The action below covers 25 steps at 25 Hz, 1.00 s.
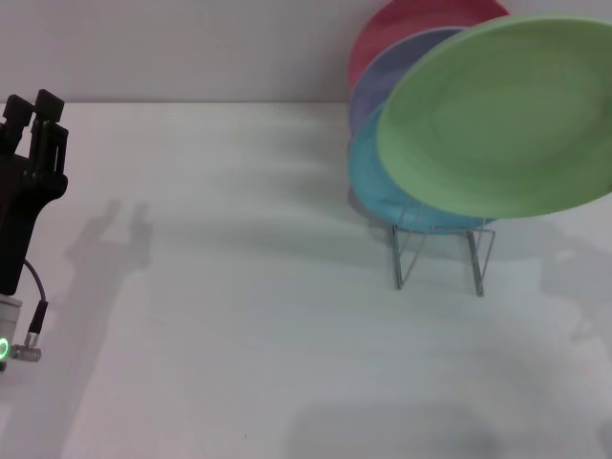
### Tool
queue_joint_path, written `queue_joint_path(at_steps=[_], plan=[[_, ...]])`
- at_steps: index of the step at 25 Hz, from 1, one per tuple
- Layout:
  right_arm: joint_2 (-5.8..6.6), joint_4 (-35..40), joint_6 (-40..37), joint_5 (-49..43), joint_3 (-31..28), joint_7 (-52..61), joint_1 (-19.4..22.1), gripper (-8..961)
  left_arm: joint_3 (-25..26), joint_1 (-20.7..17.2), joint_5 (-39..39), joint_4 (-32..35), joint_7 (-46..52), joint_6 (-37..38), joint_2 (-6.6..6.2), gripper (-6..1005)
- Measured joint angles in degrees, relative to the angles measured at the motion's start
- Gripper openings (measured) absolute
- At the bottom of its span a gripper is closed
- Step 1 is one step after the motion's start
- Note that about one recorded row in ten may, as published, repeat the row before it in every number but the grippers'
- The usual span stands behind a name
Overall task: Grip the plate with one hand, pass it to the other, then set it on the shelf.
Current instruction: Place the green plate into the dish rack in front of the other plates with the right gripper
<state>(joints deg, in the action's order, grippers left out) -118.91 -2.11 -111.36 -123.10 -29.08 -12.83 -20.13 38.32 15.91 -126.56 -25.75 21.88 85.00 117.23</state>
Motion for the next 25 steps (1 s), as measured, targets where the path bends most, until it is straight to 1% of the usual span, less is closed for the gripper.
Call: queue_joint_path(at_steps=[5,16,25], plan=[[-0.07,0.00,-0.19,-0.06,0.11,0.00,0.41,17,0.00,-0.03,0.00,0.06,0.00,0.44,0.03,378],[-0.02,0.36,-0.26,-0.07,0.13,1.93,0.60,16,0.10,0.39,0.00,0.24,0.23,1.38,-0.49,378],[0.05,0.58,-0.14,-0.29,0.31,2.03,0.72,21,0.37,0.68,0.00,0.21,0.61,1.24,-0.61,378]])
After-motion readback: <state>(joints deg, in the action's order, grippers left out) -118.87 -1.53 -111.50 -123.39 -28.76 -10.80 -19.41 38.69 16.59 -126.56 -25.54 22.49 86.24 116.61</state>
